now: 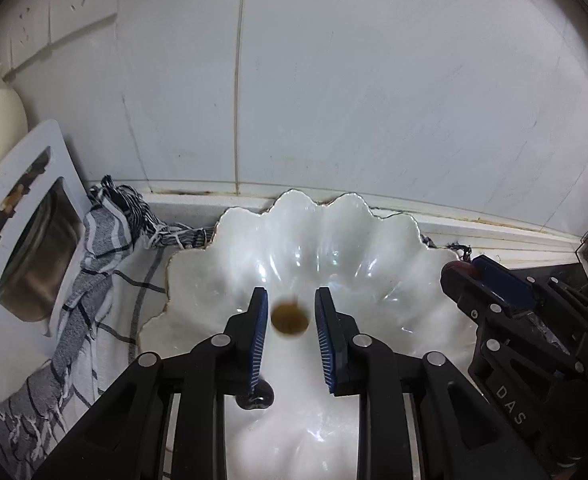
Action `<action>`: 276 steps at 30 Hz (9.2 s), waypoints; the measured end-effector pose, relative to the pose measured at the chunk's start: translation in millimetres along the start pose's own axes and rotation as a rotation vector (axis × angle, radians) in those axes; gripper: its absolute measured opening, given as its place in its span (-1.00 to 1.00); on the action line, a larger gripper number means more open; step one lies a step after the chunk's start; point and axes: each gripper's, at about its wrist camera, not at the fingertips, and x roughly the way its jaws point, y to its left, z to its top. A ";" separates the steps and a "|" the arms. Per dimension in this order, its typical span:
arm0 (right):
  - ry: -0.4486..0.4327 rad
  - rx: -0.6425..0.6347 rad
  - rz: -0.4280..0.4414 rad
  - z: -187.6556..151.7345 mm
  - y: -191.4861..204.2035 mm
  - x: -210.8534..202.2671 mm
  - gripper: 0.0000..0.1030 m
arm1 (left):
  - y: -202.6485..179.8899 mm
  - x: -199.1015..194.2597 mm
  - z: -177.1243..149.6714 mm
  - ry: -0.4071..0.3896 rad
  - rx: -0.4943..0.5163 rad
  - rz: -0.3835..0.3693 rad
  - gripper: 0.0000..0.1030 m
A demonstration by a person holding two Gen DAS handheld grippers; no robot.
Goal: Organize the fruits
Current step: 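Open both grippers to drop the longan and red date into the bowl, then withdraw both open grippers from the bowl toward the remaining fruits, then grasp a mandarin with the left gripper while the right gripper grasps another mandarin, then lift and carry both held mandarins over the white bowl, then open both grippers to drop the mandarins into the bowl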
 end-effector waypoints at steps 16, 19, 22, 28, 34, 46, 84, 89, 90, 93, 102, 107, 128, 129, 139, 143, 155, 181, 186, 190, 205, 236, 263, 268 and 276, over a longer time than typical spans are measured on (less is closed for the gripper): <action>0.009 0.020 -0.012 -2.9 -8.8 -12.6 0.08 | -3.2 -31.7 -10.5 -0.061 0.044 0.132 0.49; -0.004 0.021 0.006 -5.1 -8.8 -26.1 0.12 | -3.7 -52.2 -15.1 -0.109 0.055 0.166 0.56; -0.025 0.016 0.025 -8.5 -6.5 -40.2 0.12 | -4.4 -74.9 -20.6 -0.158 0.066 0.179 0.61; -0.076 -0.006 0.030 -18.9 1.0 -74.9 0.12 | -3.6 -114.4 -34.1 -0.215 0.058 0.179 0.62; -0.104 -0.007 0.026 -29.7 4.8 -106.2 0.12 | -6.0 -144.2 -54.2 -0.237 0.066 0.163 0.62; -0.220 -0.064 -0.004 -55.0 18.8 -174.1 0.12 | -16.6 -201.4 -91.5 -0.316 0.126 0.162 0.62; -0.183 -0.060 0.055 -167.8 26.2 -238.6 0.12 | -33.7 -240.7 -208.5 -0.261 0.159 0.115 0.71; -0.166 -0.069 0.050 -176.8 28.0 -235.0 0.12 | -29.1 -229.6 -222.5 -0.209 0.136 0.104 0.71; -0.159 -0.069 0.050 -178.7 28.4 -233.7 0.12 | -28.4 -227.9 -223.6 -0.203 0.133 0.105 0.71; -0.142 -0.071 0.056 -183.5 28.9 -230.2 0.12 | -26.6 -221.4 -228.6 -0.183 0.131 0.111 0.71; -0.054 -0.049 0.074 -198.7 24.6 -204.1 0.12 | -26.0 -197.2 -237.1 -0.115 0.132 0.094 0.71; -0.004 -0.021 0.093 -202.5 19.4 -185.8 0.12 | -27.0 -180.5 -234.6 -0.085 0.138 0.090 0.71; 0.150 0.034 0.127 -202.1 8.6 -110.6 0.11 | -25.2 -94.9 -215.0 0.060 0.113 0.014 0.57; 0.154 0.035 0.129 -202.1 8.6 -108.2 0.11 | -25.1 -92.1 -214.4 0.064 0.112 0.013 0.57; 0.187 0.058 0.150 -201.7 7.0 -91.4 0.10 | -28.2 -63.8 -210.1 0.107 0.110 -0.011 0.34; 0.193 0.055 0.166 -200.6 9.4 -88.3 -0.02 | -29.1 -54.9 -209.7 0.126 0.112 -0.010 0.17; 0.181 0.025 0.156 -199.3 14.7 -87.1 -0.10 | -28.8 -49.6 -210.2 0.120 0.116 0.014 -0.17; -0.033 0.029 0.128 -166.4 12.4 -157.5 -0.12 | -33.4 -131.2 -187.4 -0.079 0.111 -0.003 -0.18; -0.084 0.030 0.128 -153.9 13.5 -170.1 -0.12 | -34.4 -146.4 -174.9 -0.133 0.117 -0.002 -0.18; -0.124 0.032 0.122 -141.1 12.5 -175.2 -0.12 | -35.2 -155.6 -162.5 -0.174 0.125 0.006 -0.18; -0.221 0.046 0.121 -92.0 5.9 -170.3 -0.12 | -36.7 -163.0 -111.8 -0.256 0.142 0.005 -0.18; -0.087 -0.043 0.076 -1.5 10.6 -67.6 -0.12 | -21.4 -81.1 -10.9 -0.163 0.160 0.060 -0.18; 0.163 -0.014 0.073 -2.8 -6.0 35.1 -0.09 | -7.5 21.5 -4.3 0.086 0.135 0.129 -0.16; 0.184 -0.015 0.065 -8.4 -7.1 39.9 0.06 | -7.6 14.4 -5.5 0.063 0.144 0.164 0.19; 0.118 0.017 0.042 -5.7 -15.5 8.5 0.14 | -3.1 -18.4 -9.5 0.018 0.119 0.190 0.32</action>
